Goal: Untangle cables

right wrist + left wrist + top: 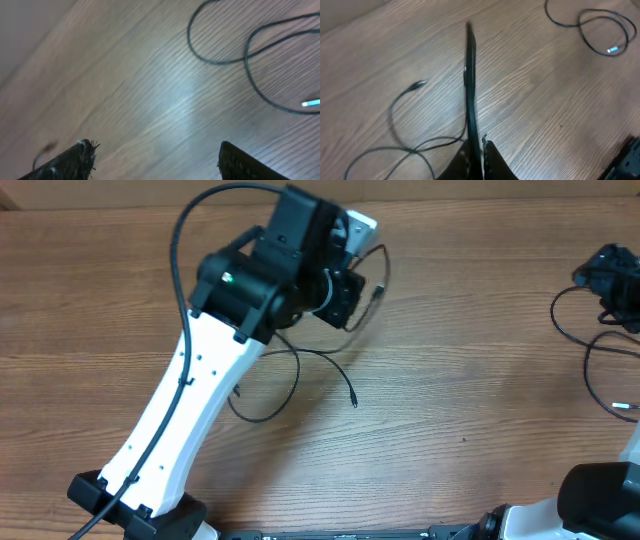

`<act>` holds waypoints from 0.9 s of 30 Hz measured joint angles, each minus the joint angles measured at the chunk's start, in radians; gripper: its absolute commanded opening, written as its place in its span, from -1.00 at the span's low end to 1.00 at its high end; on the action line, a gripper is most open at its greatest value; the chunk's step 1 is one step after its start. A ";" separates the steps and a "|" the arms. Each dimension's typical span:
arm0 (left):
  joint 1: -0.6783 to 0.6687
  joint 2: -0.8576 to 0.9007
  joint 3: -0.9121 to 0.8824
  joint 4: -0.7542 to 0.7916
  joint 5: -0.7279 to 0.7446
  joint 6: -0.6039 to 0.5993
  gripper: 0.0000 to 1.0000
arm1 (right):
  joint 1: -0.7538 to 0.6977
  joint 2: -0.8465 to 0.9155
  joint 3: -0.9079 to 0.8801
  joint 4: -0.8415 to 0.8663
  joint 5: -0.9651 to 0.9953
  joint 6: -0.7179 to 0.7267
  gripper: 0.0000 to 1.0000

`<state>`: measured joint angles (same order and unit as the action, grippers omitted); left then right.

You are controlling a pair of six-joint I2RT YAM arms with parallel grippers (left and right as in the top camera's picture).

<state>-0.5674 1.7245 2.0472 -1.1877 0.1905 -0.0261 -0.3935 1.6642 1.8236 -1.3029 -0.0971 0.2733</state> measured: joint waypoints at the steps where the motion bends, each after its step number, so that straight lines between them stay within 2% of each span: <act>1: -0.002 0.000 0.000 0.000 -0.005 0.000 -0.39 | 0.012 0.000 0.000 -0.012 -0.001 -0.011 0.60; 3: 0.000 0.000 0.000 -0.002 -0.023 -0.011 -0.08 | 0.035 0.000 0.000 -0.030 -0.003 -0.029 0.64; 5: 0.008 0.000 0.000 -0.019 -0.046 -0.025 0.04 | 0.062 0.000 0.000 -0.046 -0.004 -0.042 0.67; 11: 0.032 0.000 0.000 -0.119 -0.113 -0.045 0.01 | 0.129 0.000 0.000 -0.090 -0.025 -0.073 0.72; 18: 0.080 0.000 0.000 -0.256 -0.289 -0.183 0.05 | 0.274 0.000 -0.008 -0.103 -0.058 -0.124 0.73; 27: 0.197 -0.048 -0.002 -0.498 -0.364 -0.287 0.03 | 0.452 0.000 -0.146 -0.076 -0.065 -0.137 0.75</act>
<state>-0.3702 1.6760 2.0453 -1.6859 -0.1730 -0.3130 0.0586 1.6642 1.6772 -1.3792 -0.1623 0.1368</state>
